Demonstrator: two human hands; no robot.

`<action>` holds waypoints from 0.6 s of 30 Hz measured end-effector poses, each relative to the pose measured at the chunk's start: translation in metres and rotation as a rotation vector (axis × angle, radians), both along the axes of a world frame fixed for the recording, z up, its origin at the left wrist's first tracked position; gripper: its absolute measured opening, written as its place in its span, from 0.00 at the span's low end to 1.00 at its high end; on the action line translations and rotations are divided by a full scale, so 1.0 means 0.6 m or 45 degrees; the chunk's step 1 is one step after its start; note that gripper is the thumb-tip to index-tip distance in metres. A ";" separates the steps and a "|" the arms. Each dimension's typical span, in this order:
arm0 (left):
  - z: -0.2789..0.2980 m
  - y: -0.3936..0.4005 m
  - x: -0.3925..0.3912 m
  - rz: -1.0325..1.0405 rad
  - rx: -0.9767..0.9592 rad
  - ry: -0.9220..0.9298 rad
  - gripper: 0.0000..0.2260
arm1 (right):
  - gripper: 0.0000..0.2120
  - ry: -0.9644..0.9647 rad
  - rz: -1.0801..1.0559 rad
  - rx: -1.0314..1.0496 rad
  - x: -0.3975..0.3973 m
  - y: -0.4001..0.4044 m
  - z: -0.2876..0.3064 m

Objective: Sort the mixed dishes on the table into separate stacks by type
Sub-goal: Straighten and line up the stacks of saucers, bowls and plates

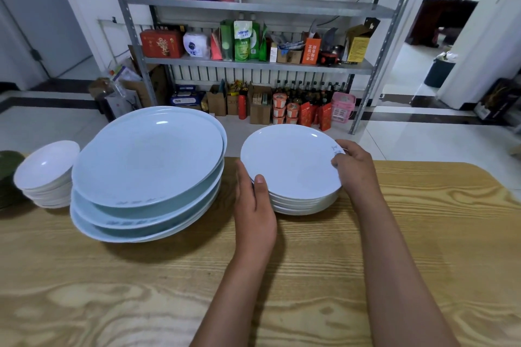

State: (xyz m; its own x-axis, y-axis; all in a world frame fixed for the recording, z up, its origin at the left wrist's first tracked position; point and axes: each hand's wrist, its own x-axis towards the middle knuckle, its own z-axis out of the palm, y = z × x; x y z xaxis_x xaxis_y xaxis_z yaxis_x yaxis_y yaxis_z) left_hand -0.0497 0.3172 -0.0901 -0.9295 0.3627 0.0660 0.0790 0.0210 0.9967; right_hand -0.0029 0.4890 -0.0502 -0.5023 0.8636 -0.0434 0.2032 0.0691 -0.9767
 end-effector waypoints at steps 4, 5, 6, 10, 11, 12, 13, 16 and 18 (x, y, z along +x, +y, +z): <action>0.002 -0.012 0.007 -0.011 -0.055 0.027 0.24 | 0.21 -0.140 0.059 0.086 0.010 -0.013 0.011; 0.002 -0.021 0.013 -0.013 -0.072 0.048 0.24 | 0.23 -0.205 0.046 0.171 0.015 -0.020 0.019; 0.002 -0.033 0.023 -0.014 -0.093 0.068 0.24 | 0.25 -0.261 0.017 0.282 0.020 -0.027 0.030; -0.022 -0.128 0.054 0.076 -0.098 0.197 0.12 | 0.23 -0.148 0.018 0.499 0.016 -0.090 0.072; -0.023 -0.160 0.057 0.105 -0.093 0.254 0.11 | 0.22 -0.111 0.059 0.516 0.008 -0.110 0.079; -0.024 -0.191 0.056 0.150 -0.118 0.346 0.12 | 0.20 -0.090 0.112 0.532 -0.002 -0.130 0.085; -0.024 -0.225 0.053 0.198 -0.175 0.477 0.13 | 0.19 -0.077 0.177 0.553 -0.015 -0.151 0.092; -0.005 -0.311 0.021 0.387 -0.304 0.845 0.10 | 0.18 -0.082 0.386 0.665 -0.067 -0.207 0.120; 0.006 -0.347 -0.015 0.590 -0.316 0.902 0.10 | 0.18 -0.110 0.528 0.734 -0.107 -0.239 0.143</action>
